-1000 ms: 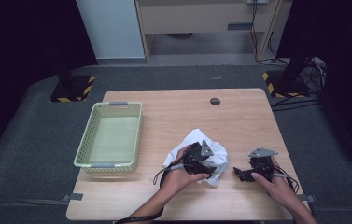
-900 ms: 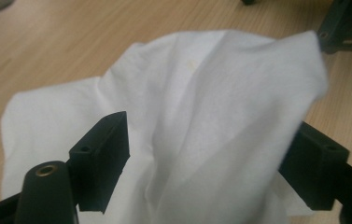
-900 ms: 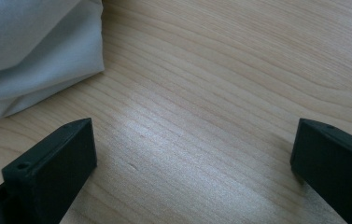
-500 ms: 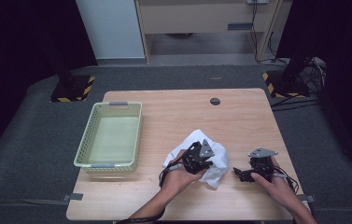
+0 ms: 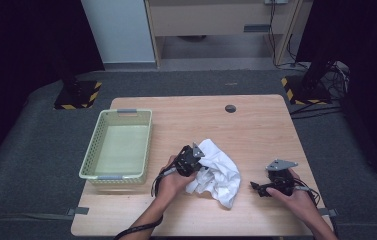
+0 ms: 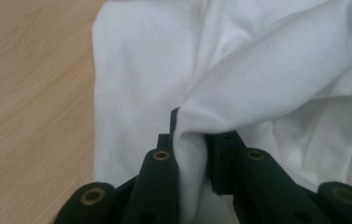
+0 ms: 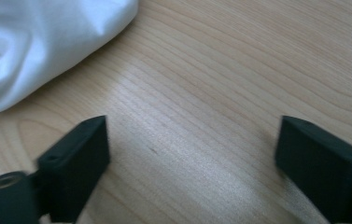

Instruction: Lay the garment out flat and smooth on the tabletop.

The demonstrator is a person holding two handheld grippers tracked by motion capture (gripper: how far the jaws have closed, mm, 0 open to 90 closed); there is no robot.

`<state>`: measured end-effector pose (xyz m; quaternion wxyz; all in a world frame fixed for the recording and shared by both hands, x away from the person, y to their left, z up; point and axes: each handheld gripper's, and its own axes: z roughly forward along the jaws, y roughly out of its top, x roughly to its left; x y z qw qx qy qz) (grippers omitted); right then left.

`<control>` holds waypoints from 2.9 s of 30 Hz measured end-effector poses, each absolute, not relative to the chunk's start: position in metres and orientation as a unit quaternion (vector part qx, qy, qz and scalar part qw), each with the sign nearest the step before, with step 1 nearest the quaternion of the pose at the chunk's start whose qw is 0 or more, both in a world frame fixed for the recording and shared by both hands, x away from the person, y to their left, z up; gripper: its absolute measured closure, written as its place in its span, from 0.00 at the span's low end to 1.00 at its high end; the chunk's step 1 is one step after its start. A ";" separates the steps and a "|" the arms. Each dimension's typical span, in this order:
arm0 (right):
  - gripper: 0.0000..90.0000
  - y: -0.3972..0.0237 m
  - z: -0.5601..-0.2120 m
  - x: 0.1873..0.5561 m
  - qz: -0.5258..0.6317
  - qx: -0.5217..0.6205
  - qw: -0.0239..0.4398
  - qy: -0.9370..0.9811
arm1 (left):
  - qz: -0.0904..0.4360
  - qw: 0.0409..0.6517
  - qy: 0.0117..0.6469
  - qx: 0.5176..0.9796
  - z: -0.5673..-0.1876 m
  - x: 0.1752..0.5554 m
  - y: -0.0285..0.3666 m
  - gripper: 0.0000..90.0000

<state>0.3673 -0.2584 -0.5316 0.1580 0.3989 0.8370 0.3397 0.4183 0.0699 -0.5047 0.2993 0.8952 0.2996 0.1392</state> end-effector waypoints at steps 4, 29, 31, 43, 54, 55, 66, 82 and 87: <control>0.28 -0.253 -0.517 0.359 0.355 0.369 0.153 0.845 | 0.130 0.300 0.303 0.895 -0.507 0.419 0.071 0.92; 0.59 -0.199 -0.510 0.326 0.360 0.207 0.103 0.904 | 0.091 0.316 0.296 0.897 -0.508 0.406 0.062 0.92; 0.70 -0.197 -0.509 0.327 0.361 0.198 0.104 0.905 | 0.081 0.322 0.295 0.896 -0.509 0.403 0.061 0.91; 0.94 -0.197 -0.488 0.339 0.401 0.212 0.106 0.885 | 0.131 0.330 0.287 0.890 -0.492 0.387 0.066 0.57; 0.94 -0.176 -0.466 0.358 0.406 0.205 0.127 0.881 | 0.141 0.379 0.265 0.875 -0.457 0.363 0.078 0.48; 0.94 -0.173 -0.464 0.360 0.403 0.204 0.128 0.883 | 0.132 0.385 0.257 0.877 -0.456 0.361 0.077 0.48; 0.94 -0.159 -0.459 0.376 0.378 0.215 0.124 0.892 | 0.085 0.392 0.204 0.893 -0.465 0.353 0.054 0.46; 0.73 -0.162 -0.454 0.369 0.387 0.220 0.139 0.885 | 0.096 0.407 0.235 0.878 -0.467 0.359 0.049 0.97; 0.45 -0.171 -0.443 0.359 0.395 0.248 0.179 0.866 | 0.100 0.435 0.270 0.853 -0.454 0.366 0.066 0.97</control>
